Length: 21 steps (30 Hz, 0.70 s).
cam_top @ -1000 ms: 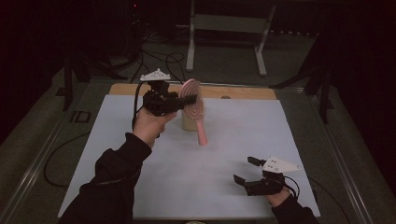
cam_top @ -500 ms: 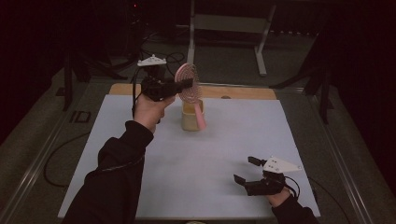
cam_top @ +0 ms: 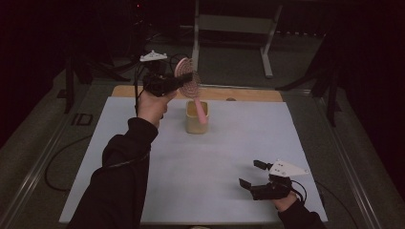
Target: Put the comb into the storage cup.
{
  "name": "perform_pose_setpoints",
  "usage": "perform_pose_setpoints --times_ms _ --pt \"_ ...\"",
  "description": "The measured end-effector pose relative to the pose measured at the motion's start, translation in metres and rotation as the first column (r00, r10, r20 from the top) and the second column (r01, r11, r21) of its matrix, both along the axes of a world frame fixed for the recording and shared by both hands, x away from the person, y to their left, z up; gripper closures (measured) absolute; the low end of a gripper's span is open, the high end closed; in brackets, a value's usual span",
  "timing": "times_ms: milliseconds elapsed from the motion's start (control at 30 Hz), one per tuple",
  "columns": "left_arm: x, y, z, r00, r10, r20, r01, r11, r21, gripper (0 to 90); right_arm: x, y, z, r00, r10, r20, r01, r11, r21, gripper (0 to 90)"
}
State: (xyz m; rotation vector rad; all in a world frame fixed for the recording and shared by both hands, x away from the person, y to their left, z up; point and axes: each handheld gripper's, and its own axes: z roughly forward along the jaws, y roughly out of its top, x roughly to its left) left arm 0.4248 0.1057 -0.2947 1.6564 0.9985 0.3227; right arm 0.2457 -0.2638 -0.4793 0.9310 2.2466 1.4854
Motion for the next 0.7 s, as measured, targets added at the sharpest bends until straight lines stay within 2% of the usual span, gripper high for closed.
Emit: perform_pose_setpoints --times_ms 467,700 --pt "0.012 0.0 0.001 0.998 0.058 0.027 -0.057 0.9983 -0.009 67.1 0.0 0.0 0.0 1.0 0.002 0.0 -0.002 1.0 0.003 9.7" --pt "0.017 -0.001 -0.005 0.9922 0.117 0.044 -0.116 0.9931 -0.013 67.1 -0.001 -0.001 0.001 1.0 0.0 0.001 0.0 1.0 0.01 9.8"
